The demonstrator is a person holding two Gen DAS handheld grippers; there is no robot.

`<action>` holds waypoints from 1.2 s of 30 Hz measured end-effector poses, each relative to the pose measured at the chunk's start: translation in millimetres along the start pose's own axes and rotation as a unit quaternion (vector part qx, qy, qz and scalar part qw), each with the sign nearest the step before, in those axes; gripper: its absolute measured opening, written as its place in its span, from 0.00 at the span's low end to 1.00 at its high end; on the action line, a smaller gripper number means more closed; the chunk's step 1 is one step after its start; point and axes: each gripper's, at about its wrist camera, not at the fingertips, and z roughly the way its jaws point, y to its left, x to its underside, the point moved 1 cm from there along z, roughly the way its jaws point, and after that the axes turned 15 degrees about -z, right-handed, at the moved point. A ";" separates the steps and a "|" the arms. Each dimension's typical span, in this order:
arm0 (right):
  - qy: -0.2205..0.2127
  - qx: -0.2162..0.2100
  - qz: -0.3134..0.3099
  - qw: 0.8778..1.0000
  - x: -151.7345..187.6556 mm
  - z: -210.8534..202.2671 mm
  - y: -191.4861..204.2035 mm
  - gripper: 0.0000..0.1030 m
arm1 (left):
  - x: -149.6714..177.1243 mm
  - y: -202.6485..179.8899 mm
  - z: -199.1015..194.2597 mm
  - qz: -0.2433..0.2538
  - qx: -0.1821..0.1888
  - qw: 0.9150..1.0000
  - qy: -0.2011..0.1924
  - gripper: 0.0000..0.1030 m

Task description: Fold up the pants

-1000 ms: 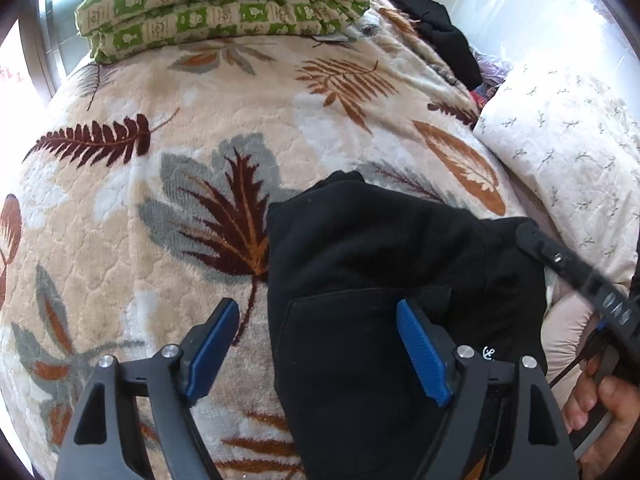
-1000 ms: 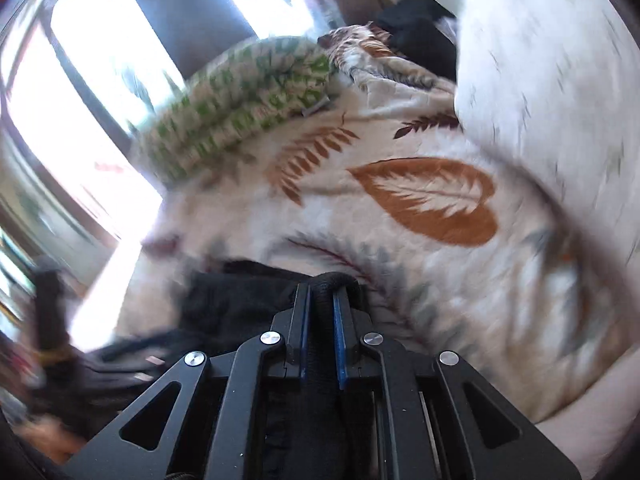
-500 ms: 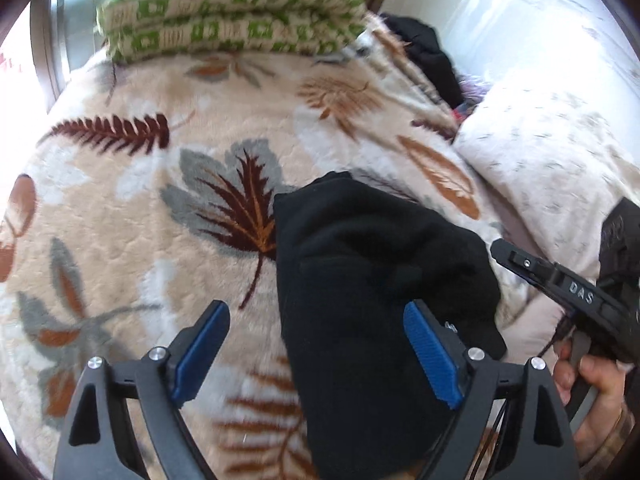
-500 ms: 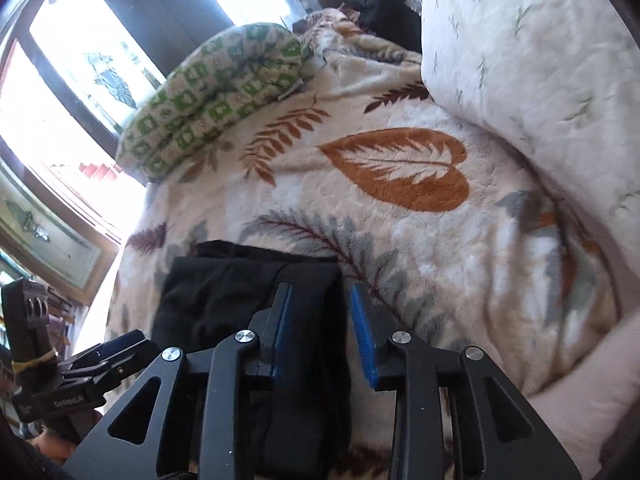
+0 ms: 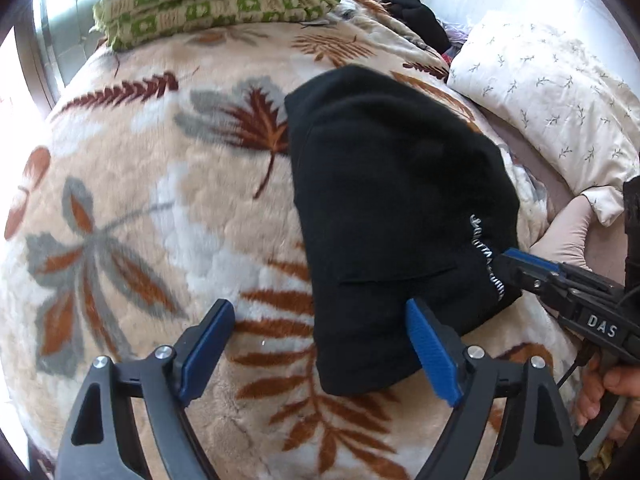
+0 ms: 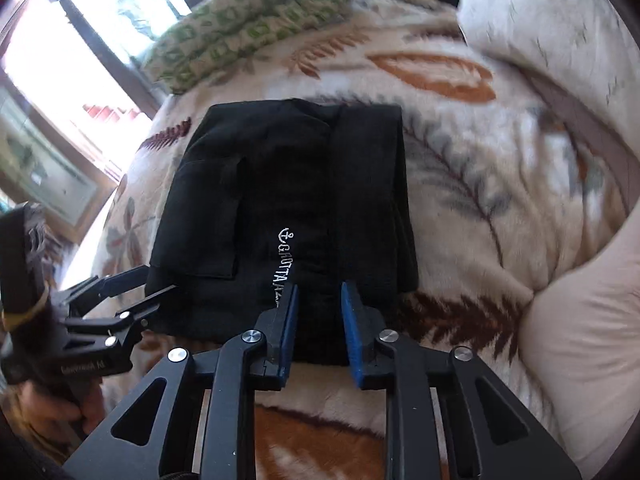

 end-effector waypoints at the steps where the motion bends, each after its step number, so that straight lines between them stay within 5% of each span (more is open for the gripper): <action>1: 0.004 0.001 -0.002 1.000 -1.4 -0.5 0.8 0.19 | 0.6 1.0 -0.7 -0.003 0.003 1.000 -0.003 0.87; 4: 0.020 -0.018 0.032 0.999 -10.9 -6.8 -5.3 0.22 | -3.6 -1.2 -8.7 -0.006 0.009 1.000 -0.002 0.87; 10: -0.046 -0.022 0.022 0.998 -50.2 -33.8 -7.4 0.27 | -42.6 -6.1 -38.3 -0.021 0.040 0.998 -0.033 0.85; 16: -0.058 -0.035 0.024 0.997 -88.3 -10.0 -16.2 0.27 | -101.9 -18.3 -7.5 -0.036 0.001 0.999 -0.034 0.81; 21: -0.037 -0.020 0.017 0.999 -95.2 17.8 -25.2 0.27 | -134.4 -22.4 43.3 -0.041 -0.037 0.998 0.004 0.77; 29: -0.030 -0.020 0.000 0.999 -79.5 36.9 -34.5 0.27 | -156.6 -10.5 75.3 -0.084 -0.036 0.996 0.024 0.79; 36: -0.057 -0.023 0.008 0.998 -82.4 5.9 -30.5 0.28 | -126.6 -15.4 10.9 -0.050 0.002 0.998 -0.032 0.77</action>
